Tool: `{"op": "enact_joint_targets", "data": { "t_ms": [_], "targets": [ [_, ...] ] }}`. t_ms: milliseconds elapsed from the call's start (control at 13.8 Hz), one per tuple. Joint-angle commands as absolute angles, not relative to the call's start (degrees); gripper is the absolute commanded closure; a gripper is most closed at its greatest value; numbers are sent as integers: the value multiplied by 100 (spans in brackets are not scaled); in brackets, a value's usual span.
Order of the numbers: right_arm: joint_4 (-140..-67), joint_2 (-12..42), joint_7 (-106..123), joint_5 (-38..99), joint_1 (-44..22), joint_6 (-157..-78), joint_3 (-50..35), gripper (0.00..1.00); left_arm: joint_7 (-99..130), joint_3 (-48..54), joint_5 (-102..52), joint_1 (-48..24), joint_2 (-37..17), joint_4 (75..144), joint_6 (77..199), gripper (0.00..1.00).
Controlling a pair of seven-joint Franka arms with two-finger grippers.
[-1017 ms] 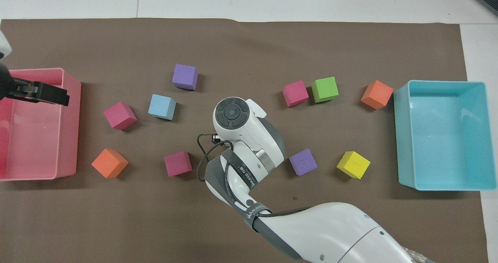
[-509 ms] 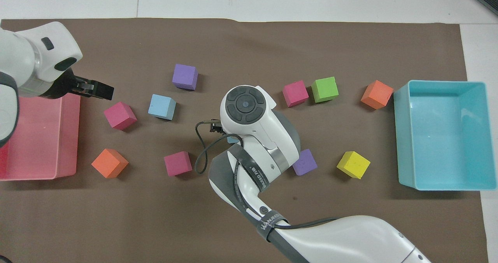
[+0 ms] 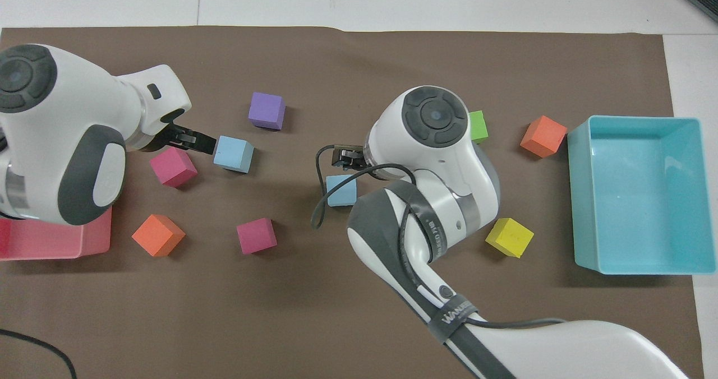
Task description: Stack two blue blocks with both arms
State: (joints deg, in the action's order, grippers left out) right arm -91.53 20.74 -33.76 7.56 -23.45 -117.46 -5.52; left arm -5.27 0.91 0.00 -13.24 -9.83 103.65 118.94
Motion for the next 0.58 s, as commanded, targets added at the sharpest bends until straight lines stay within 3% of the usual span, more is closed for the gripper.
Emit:
{"op": "enact_joint_targets", "data": {
  "t_ms": [0, 509],
  "targets": [
    [-9448, 1916, -2788, 1412, -2013, -11829, -607, 0, -466, 9, 53, -1494, -1037, 10862, 12584, 0],
    [-10053, 1907, -1170, 2969, -1485, -12118, -606, 0, -176, 9, 53, -1617, -1441, 11136, 13447, 0]
  ]
}}
